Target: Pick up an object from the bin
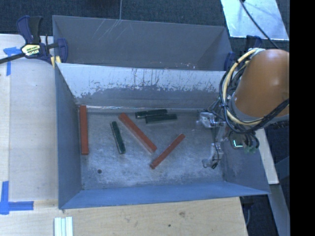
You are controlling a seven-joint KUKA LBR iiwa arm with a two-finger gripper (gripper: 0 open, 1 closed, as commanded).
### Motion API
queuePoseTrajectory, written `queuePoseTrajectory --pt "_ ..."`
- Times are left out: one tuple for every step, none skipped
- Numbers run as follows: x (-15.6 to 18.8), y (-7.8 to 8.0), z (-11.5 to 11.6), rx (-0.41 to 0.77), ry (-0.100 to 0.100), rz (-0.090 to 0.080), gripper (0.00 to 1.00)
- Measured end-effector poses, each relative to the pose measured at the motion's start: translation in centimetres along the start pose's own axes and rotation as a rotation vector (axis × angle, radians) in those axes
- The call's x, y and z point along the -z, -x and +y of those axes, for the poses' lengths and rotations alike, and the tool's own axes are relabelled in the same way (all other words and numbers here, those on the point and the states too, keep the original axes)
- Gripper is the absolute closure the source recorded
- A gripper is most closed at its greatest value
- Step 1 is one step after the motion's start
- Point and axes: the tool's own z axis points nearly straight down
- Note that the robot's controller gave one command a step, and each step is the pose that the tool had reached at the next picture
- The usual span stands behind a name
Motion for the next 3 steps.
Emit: queuePoseTrajectory --pt "0.6 1.9 0.1 0.226 -0.002 -0.011 0.00" --pt "-13.5 1.5 4.2 0.157 0.000 0.000 0.00" --pt "-13.1 1.7 4.0 0.156 -0.001 -0.008 1.00"
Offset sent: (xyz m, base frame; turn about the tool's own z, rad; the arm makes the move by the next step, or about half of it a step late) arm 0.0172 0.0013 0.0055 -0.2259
